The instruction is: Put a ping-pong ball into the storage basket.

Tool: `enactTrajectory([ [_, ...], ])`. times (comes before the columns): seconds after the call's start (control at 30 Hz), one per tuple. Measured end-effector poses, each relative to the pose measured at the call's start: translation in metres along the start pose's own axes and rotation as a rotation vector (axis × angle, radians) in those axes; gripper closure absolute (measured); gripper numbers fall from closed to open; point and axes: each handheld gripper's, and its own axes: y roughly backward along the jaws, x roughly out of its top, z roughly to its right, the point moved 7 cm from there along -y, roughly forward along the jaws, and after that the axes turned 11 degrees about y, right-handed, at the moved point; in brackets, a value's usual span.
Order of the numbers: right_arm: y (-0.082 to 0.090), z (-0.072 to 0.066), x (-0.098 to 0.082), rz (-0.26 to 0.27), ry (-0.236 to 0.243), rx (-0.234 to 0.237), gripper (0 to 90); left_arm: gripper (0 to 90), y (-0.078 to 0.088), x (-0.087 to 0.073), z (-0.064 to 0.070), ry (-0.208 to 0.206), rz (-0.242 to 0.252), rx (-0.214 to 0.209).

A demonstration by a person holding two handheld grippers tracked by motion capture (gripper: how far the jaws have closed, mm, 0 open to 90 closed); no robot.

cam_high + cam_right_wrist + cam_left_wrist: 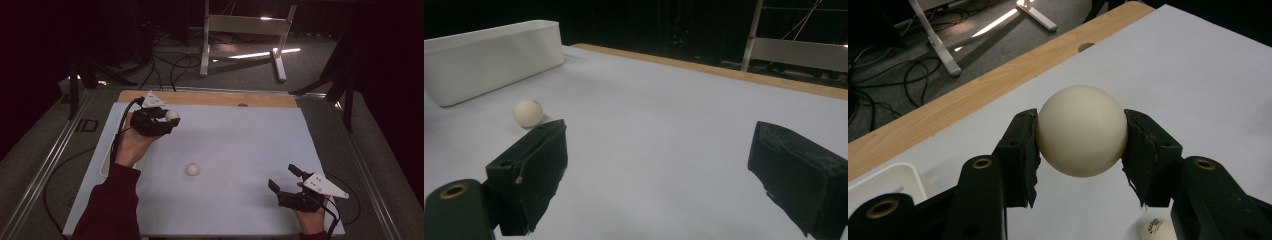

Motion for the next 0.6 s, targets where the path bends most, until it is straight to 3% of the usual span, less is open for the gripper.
enactTrajectory([
  [0.6,-0.001,-0.001,-0.001,-0.003,-0.001,0.002,8.8,51.7,0.008,-0.01,-0.012,0.011,0.008,0.013],
])
